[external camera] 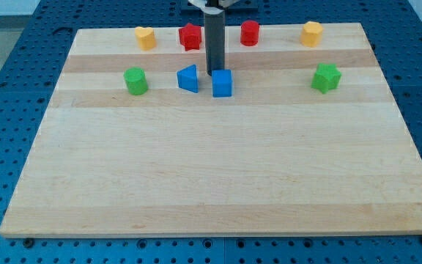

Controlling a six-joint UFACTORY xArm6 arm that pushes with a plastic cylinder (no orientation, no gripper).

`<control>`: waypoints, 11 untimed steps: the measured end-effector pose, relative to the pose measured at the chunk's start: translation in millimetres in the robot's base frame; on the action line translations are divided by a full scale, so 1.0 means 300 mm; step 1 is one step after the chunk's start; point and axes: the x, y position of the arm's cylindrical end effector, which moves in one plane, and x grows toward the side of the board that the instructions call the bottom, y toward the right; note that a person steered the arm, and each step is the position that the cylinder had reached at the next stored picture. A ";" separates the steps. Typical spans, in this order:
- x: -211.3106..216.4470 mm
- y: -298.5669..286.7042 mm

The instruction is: Nudge the red star towards down

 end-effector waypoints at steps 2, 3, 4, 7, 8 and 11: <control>-0.199 0.022; -0.266 0.023; -0.302 0.024; -0.412 -0.122; -0.408 -0.140; -0.323 -0.140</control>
